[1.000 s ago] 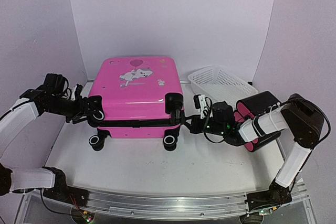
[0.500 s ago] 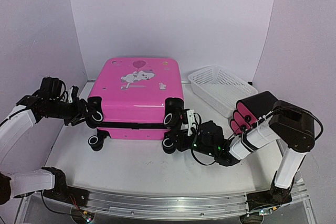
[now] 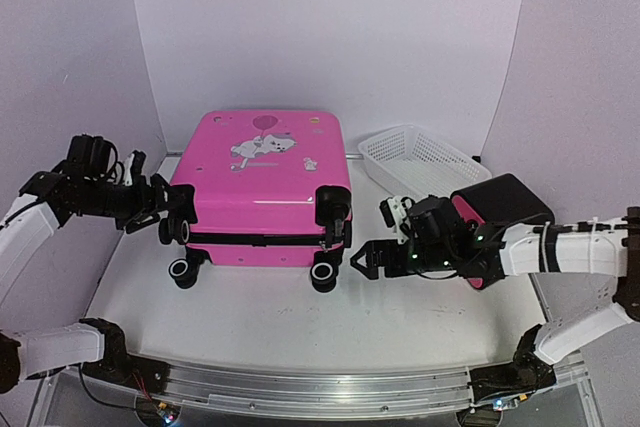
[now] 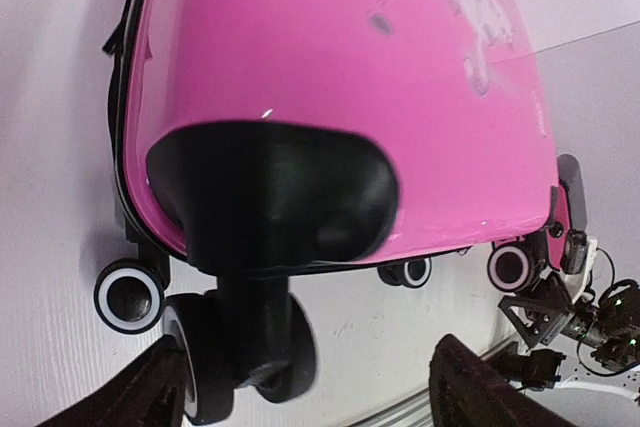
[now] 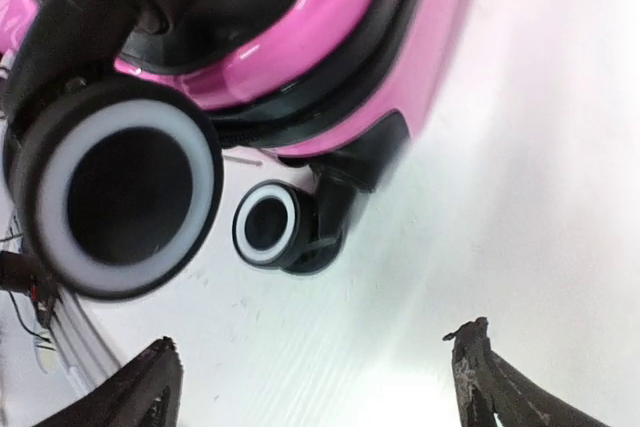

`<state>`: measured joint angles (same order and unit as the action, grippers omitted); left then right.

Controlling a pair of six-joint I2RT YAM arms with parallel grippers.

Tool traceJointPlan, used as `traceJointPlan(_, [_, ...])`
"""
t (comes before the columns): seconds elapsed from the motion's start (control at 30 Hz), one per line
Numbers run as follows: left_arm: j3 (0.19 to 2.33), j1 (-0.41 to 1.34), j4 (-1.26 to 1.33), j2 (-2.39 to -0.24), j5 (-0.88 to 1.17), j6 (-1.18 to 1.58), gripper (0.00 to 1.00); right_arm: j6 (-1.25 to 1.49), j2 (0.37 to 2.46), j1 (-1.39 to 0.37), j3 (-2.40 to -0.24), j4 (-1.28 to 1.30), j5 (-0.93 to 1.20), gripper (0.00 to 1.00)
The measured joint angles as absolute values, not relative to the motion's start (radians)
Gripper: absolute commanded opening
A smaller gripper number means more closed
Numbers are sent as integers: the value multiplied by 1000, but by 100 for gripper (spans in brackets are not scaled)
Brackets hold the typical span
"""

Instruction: Open, take out, and arrange the luggage

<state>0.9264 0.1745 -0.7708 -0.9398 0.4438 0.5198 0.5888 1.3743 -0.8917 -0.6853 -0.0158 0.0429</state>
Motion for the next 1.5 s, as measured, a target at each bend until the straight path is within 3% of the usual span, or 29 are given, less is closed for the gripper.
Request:
traceJointPlan(0.2, [1089,241,-818,-873,402,500,92,656,1203,-893,-823,363,-3,98])
traceJointPlan(0.43, [1014,812,-650,-924,202,598,90,723,1394,-893,-1200,498,-1,98])
traceJointPlan(0.57, [918,1024,-466,-1069,80,635,88,753,1555,-900,-1348,559,10,98])
traceJointPlan(0.73, [866,1159,-281,-1247,-81,644,89,747,1736,-944,-1509,703,-72,78])
traceJointPlan(0.9, [832,1219,-32,-1393,-199,598,78,759,1829,-979,-1597,804,-119,37])
traceJointPlan(1.03, [739,1235,213,-1466,-284,558,69,828,1837,-988,-1655,848,-122,11])
traceJointPlan(1.17, [737,1236,350,-1579,-356,532,63,858,1854,-978,-1685,876,-100,5])
traceJointPlan(1.5, [718,1236,540,-1705,-553,532,51,902,1855,-977,-1697,881,-73,3])
